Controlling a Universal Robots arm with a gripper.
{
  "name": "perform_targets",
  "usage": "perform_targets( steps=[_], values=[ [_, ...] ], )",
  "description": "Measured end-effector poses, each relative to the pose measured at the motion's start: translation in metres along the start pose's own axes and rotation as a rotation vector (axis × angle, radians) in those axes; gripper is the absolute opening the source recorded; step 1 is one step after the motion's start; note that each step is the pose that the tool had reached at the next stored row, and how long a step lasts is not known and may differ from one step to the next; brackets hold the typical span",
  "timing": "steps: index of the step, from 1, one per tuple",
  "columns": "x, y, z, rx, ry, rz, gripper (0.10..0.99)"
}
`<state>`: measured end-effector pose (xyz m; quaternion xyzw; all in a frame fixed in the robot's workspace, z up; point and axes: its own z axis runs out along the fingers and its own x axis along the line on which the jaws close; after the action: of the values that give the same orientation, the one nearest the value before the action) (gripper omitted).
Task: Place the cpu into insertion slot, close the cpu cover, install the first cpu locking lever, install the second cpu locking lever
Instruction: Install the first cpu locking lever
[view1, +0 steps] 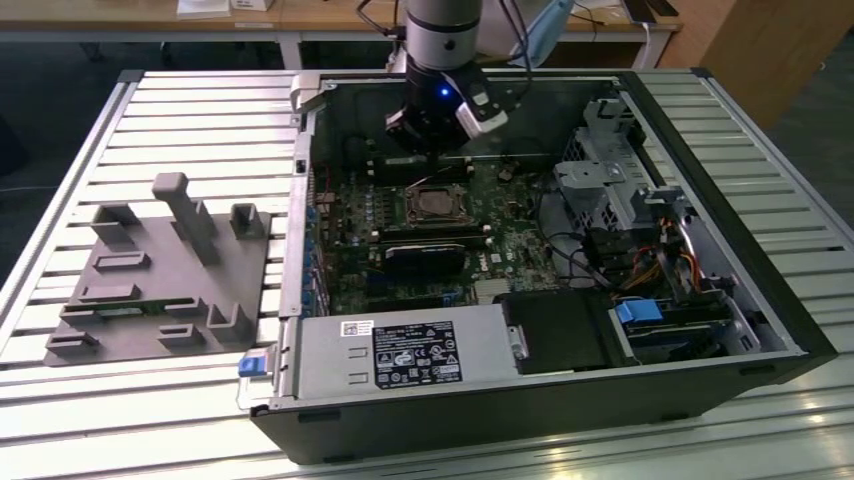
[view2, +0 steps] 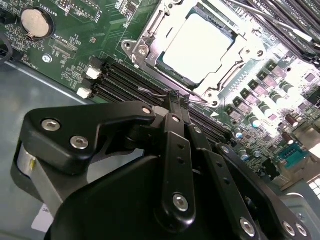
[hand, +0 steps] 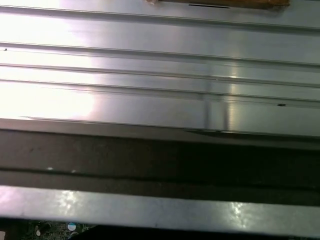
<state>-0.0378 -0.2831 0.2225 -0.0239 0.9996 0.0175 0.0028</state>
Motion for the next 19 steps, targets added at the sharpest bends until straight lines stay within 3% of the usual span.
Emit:
perform_targets(
  steps=[19],
  values=[
    [-0.0107, -0.0001, 0.0046, 0.0, -0.0001, 0.0, 0.106]
  ],
)
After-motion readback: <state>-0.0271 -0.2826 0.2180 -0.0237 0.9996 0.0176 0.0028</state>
